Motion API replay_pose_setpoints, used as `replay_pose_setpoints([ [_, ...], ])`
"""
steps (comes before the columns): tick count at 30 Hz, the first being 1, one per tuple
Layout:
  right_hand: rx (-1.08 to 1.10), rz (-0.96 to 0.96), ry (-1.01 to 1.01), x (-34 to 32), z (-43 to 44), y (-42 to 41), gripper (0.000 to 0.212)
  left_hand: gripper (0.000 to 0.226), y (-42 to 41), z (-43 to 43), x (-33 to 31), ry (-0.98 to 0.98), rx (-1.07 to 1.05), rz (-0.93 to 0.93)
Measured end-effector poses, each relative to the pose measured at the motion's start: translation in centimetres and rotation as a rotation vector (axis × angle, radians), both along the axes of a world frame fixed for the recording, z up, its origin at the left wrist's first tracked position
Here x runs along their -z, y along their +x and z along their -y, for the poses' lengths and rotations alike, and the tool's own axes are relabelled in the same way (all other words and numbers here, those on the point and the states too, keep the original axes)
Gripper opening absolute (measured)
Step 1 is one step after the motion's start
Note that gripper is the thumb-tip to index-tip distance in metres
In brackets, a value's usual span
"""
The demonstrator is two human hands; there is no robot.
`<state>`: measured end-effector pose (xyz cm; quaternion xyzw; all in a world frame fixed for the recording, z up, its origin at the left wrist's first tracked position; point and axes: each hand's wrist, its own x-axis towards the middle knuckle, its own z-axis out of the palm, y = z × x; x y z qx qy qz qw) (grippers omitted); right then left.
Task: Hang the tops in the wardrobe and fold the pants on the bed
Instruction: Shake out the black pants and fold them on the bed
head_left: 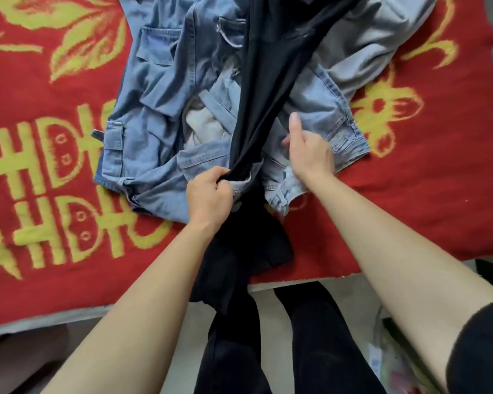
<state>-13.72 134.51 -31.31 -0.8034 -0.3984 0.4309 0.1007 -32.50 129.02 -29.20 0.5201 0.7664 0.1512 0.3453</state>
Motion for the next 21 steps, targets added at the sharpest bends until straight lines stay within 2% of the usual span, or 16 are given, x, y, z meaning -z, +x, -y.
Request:
replay_pose_setpoints([
  [3,0.406,-0.416,0.048,-1.2,-5.5,-0.1,0.064,0.014,-1.8,1.1,-0.2,-0.03,0.03,0.005],
  [5,0.503,-0.655,0.026,-1.4,-8.3,0.2,0.053,0.009,-3.4,2.4,-0.1,-0.019,0.079,-0.025],
  [7,0.524,-0.768,0.019,-1.5,-9.8,0.2,0.035,0.009,-5.2,3.8,0.0,-0.031,0.081,-0.056],
  [8,0.51,-0.758,0.041,-1.6,-10.3,0.1,0.018,0.01,-5.9,4.3,0.1,-0.063,0.069,-0.071],
  [9,0.465,-0.725,0.079,-1.7,-10.3,-0.4,0.013,0.011,-6.5,4.7,0.2,-0.112,0.055,-0.088],
  [11,0.266,-0.565,0.176,-2.0,-8.9,-1.7,0.032,0.016,-7.2,4.8,0.4,-0.197,-0.025,-0.102],
  [13,-0.19,-0.393,0.201,-1.7,-4.7,-3.5,0.041,0.022,-7.6,4.0,0.4,-0.204,-0.162,-0.077],
  [15,-0.733,-0.364,-0.015,-0.9,2.7,-5.0,0.038,0.025,-7.8,2.9,0.5,-0.212,-0.186,-0.101],
  [16,-0.879,-0.369,-0.168,-0.3,6.5,-5.2,0.036,0.026,-7.9,2.5,0.7,-0.234,-0.128,-0.15],
  [17,-0.885,-0.379,-0.262,0.2,9.4,-5.1,0.036,0.027,-8.0,2.3,0.9,-0.267,-0.051,-0.206],
  [18,-0.789,-0.395,-0.286,1.0,11.1,-4.9,0.037,0.027,-8.0,2.4,1.0,-0.295,0.015,-0.259],
  [21,-0.098,-0.444,-0.137,2.8,9.3,-3.8,0.034,0.03,-8.0,3.5,1.4,-0.323,0.078,-0.313],
])
